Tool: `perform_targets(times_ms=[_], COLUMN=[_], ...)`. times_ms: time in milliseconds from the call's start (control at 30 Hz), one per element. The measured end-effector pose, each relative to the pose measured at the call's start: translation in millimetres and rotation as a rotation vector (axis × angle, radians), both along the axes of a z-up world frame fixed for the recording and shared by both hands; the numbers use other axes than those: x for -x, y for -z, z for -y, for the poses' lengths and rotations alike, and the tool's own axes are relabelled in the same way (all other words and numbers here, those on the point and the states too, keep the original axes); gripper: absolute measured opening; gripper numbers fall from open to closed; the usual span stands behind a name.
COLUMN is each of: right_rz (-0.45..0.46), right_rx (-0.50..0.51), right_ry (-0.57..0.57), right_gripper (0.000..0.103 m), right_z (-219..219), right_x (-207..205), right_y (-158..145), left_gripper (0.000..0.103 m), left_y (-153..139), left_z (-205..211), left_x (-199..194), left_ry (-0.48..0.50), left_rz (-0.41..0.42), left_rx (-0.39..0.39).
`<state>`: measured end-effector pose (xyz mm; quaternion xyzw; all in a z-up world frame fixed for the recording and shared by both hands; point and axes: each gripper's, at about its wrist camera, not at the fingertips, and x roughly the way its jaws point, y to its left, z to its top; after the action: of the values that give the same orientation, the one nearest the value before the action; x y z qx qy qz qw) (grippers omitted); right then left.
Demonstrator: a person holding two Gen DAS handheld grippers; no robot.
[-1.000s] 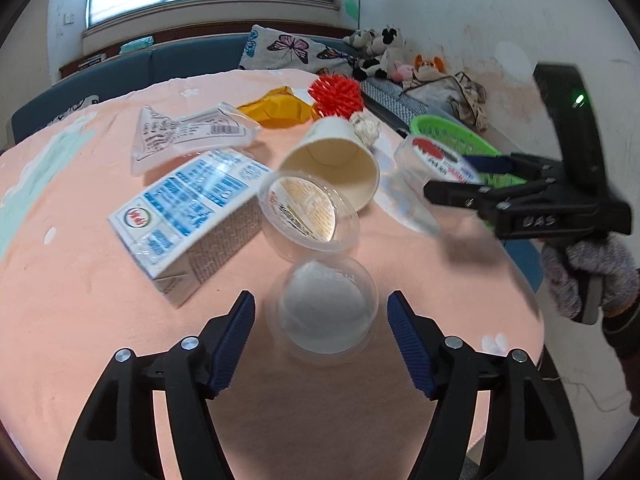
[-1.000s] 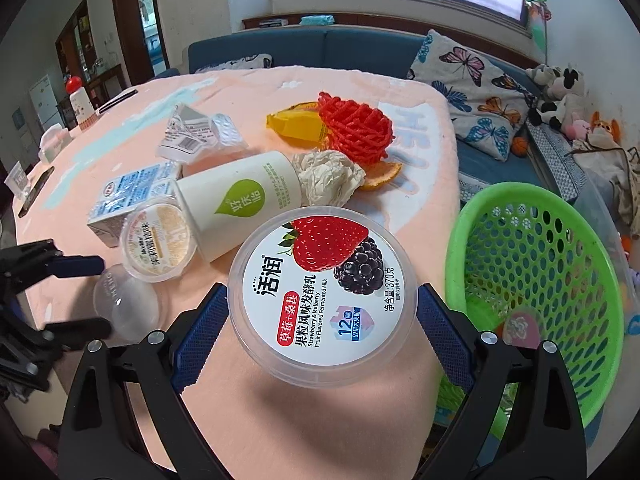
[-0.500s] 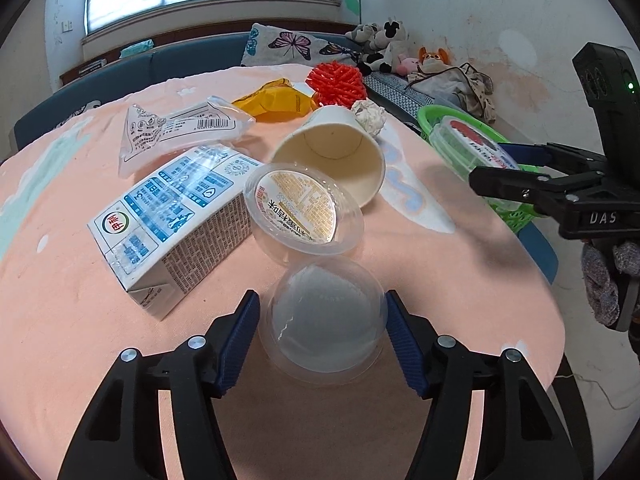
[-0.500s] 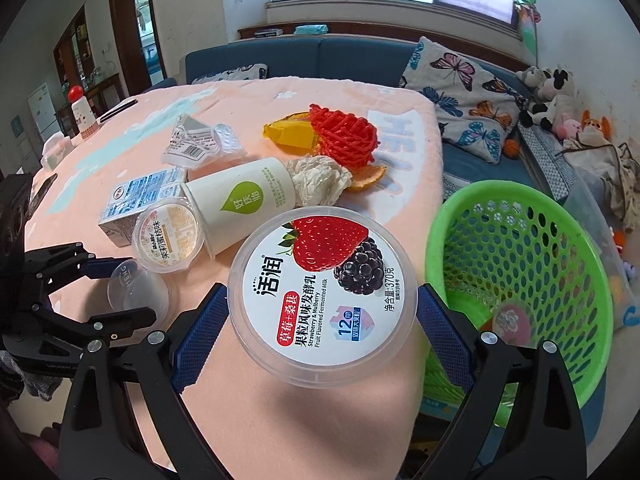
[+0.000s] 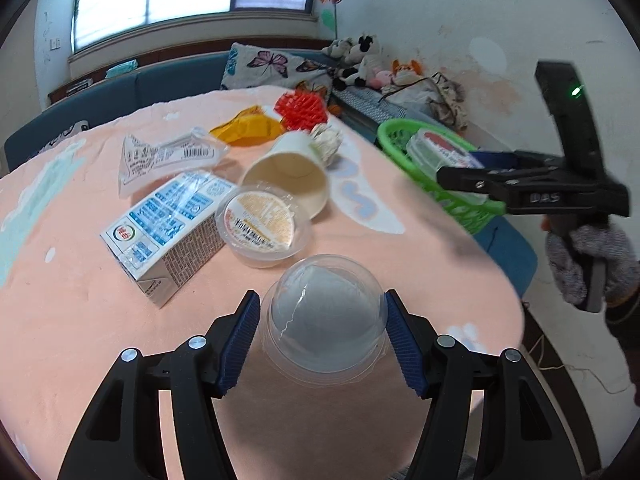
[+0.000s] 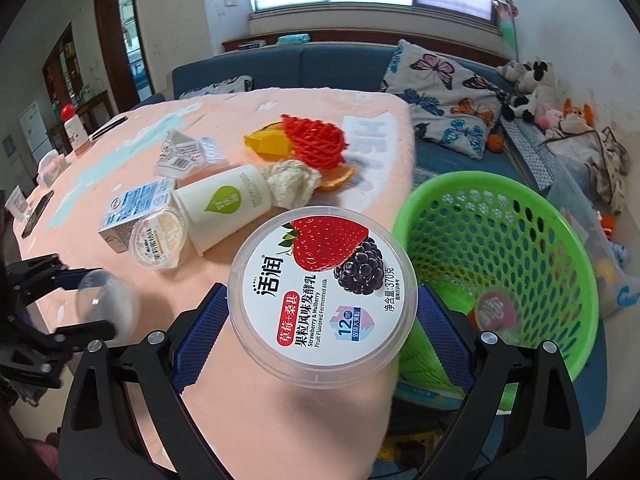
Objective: Collect trash
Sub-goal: 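Drop the yogurt tub into the green basket with the right gripper while the left gripper drops the lid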
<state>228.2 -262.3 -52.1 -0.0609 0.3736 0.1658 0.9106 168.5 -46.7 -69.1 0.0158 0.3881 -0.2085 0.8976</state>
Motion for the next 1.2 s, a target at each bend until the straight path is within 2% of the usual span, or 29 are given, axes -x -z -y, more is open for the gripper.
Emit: perform_targets(times_ms=[267, 667, 867, 1200], right_rz=[0.005, -0.063, -0.101, -0.116], right_rx=[-0.001, -0.044, -0.083, -0.123], right_ry=[0.096, 0.286, 0.316, 0.321], right_gripper=[0.092, 0.092, 0.093, 0.093], right_z=[39.9, 122.1, 141.2, 148.3], right_x=[-4.5, -24.3, -28.8, -31.2], right_y=[-3.8, 9.9, 20.8, 24.4], left_gripper=[0.061, 0.061, 0.061, 0.061], left_y=[-27.8, -63.5, -75.3, -85.4], left_z=[11.6, 49.0, 66.8, 96.9], left_x=[1.4, -32.2, -47.9, -70.8], left_ry=[0.036, 0.090, 0.112, 0.146], left_rz=[0.050, 0.103, 0.118, 0.125], left_rx=[0.043, 0.060, 0.060, 0.058])
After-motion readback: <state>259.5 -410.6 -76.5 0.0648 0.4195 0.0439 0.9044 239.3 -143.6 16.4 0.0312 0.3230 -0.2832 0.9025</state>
